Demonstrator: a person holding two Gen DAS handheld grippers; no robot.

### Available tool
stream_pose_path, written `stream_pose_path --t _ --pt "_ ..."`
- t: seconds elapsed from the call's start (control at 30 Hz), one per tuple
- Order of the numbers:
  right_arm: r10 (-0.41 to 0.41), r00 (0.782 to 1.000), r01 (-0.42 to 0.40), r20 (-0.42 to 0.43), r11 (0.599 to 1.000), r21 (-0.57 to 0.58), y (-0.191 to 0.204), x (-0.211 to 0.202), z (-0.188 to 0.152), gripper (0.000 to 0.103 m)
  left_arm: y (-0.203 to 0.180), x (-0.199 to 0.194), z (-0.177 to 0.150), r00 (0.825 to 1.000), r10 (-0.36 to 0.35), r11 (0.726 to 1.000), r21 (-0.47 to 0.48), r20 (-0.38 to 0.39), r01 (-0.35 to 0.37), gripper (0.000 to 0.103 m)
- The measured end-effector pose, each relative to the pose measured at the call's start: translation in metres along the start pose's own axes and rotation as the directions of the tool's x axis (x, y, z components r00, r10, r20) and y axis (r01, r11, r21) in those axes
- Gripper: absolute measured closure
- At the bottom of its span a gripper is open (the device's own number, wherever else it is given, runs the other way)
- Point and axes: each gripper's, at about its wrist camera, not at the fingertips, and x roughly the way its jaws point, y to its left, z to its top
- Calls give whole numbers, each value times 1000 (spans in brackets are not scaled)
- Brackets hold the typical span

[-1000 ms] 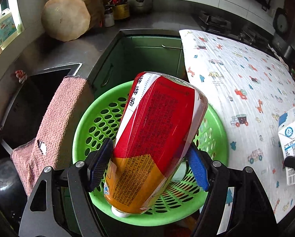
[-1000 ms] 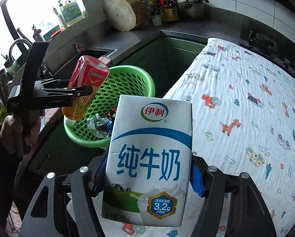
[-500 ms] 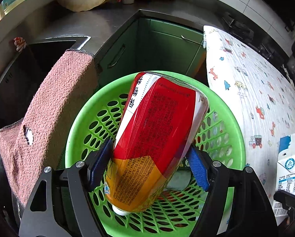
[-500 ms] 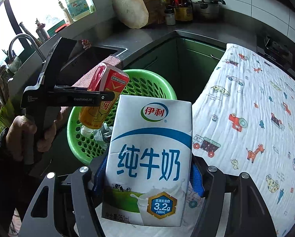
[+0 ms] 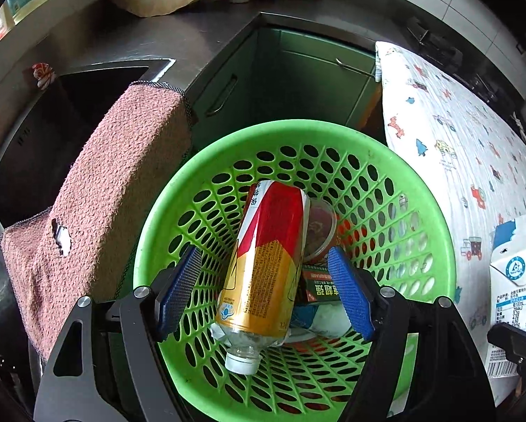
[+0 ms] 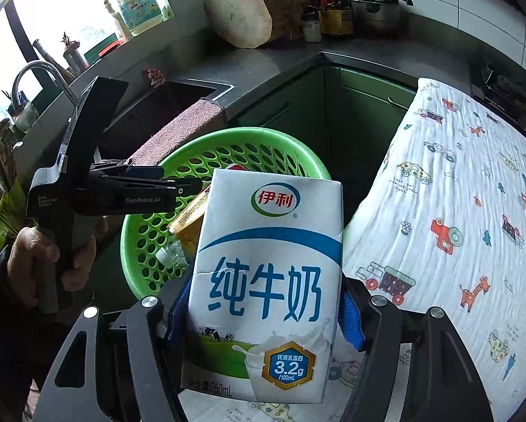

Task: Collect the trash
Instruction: 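Drop juice bottle into green basket with left tool while right tool drops milk carton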

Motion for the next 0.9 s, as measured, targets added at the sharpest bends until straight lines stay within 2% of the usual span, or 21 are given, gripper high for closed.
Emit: stream_pose_path --t 0.33,0.67,0.8,0.9 --pt "2 1000 -2 -3 1000 12 8 17 11 38 14 -34 -18 998 8 1000 -9 70 -7 23" --pt "55 998 -54 -11 996 66 16 50 23 37 36 -66 -45 990 38 998 -56 138 -31 16" --pt "99 995 -98 -1 989 109 13 59 23 32 38 -78 -58 981 65 996 -66 183 -53 13" --pt "103 995 -103 5 988 119 13 61 21 30 36 -88 -68 973 81 995 -72 218 -66 9"
